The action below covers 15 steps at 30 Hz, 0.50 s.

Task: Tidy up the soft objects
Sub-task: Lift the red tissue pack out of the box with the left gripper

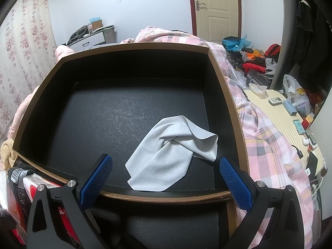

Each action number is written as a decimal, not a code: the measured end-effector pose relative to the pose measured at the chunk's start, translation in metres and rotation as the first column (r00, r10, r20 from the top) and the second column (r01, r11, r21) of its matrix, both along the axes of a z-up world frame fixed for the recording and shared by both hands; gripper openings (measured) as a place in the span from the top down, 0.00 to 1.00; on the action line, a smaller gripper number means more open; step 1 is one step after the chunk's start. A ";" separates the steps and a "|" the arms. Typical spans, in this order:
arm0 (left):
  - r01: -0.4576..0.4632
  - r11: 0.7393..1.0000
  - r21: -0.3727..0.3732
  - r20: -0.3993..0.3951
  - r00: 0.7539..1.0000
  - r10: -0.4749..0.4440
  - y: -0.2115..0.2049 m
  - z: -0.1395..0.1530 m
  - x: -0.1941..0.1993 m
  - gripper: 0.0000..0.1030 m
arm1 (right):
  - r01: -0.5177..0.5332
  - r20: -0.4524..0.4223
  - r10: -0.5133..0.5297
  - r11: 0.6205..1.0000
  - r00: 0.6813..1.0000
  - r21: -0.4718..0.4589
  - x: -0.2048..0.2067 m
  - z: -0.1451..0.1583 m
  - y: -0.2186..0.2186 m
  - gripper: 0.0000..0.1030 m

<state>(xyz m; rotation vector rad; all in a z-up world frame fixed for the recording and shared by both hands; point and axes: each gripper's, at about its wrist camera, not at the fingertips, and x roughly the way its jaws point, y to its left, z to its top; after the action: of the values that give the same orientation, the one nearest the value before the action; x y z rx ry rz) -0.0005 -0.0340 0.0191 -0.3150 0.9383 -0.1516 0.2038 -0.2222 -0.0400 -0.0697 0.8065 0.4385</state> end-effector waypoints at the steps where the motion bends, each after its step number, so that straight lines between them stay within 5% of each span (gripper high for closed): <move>1: 0.006 1.000 0.006 -0.003 1.000 -0.006 -0.001 -0.001 0.001 0.64 | 0.000 -0.001 0.000 1.000 1.000 0.002 0.000 0.000 0.000 0.01; 10: 0.144 0.989 0.024 -0.036 0.989 -0.143 -0.032 -0.005 -0.005 0.59 | 0.000 0.000 0.000 1.000 1.000 0.002 0.000 0.000 -0.001 0.01; 15: 0.065 0.998 0.021 -0.029 0.998 -0.064 -0.021 -0.004 -0.005 0.47 | 0.000 0.000 0.000 1.000 1.000 0.001 0.000 0.000 -0.001 0.01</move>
<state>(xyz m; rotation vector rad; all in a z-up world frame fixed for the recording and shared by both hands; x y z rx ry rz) -0.0054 -0.0551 0.0150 -0.2670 0.9781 -0.1960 0.2038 -0.2237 -0.0398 -0.0683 0.8058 0.4389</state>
